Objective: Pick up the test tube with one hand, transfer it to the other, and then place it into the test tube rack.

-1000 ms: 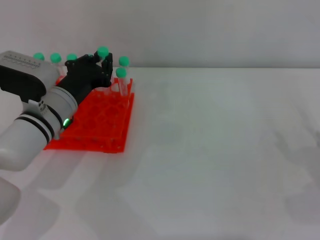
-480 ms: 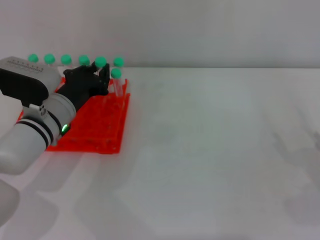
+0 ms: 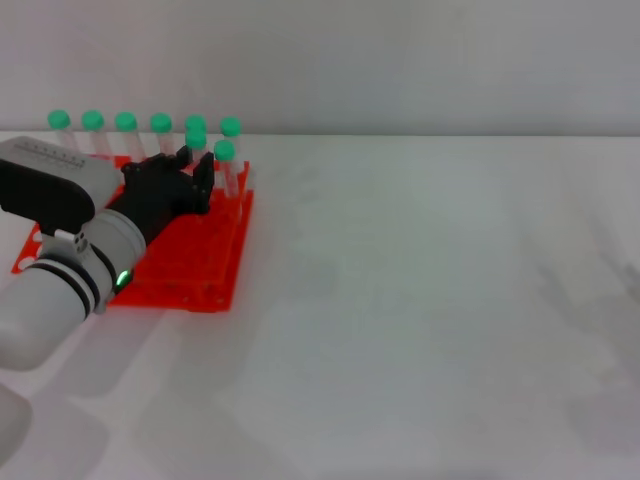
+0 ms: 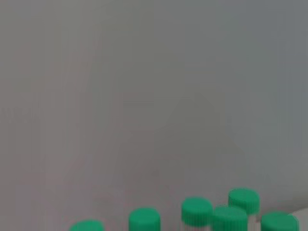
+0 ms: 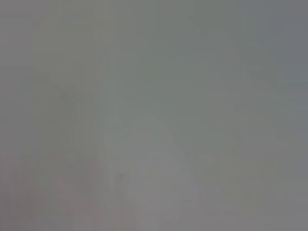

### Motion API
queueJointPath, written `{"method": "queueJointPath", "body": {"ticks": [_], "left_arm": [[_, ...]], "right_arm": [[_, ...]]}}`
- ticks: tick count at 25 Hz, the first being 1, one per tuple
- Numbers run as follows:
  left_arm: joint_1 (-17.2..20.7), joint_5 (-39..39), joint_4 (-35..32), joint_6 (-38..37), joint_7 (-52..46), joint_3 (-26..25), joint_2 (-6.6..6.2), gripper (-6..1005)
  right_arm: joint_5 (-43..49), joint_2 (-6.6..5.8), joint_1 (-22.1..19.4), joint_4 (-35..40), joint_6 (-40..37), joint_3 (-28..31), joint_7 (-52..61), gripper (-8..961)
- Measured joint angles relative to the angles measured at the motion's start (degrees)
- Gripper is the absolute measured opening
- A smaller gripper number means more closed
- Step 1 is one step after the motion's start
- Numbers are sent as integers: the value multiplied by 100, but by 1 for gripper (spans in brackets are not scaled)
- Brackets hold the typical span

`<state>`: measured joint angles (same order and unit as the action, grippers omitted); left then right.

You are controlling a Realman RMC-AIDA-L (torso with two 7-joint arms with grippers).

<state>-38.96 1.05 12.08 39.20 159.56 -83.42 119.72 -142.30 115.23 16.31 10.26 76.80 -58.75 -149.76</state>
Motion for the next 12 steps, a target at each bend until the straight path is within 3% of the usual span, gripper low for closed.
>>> {"method": "queueJointPath", "body": {"ticks": [5,9,12], "left_arm": [[205,1,119,180,50,1,8,313],[441,-1,168,514,67,1,8,479],[1078,-52,173,1287,47,1,14,584]], "right_arm": [[0,-1,-33,0,48,-4,0,834],[0,0,-43,1,71,-43,0,834],[0,-1,-43,2,72,-53,-17,834]]}}
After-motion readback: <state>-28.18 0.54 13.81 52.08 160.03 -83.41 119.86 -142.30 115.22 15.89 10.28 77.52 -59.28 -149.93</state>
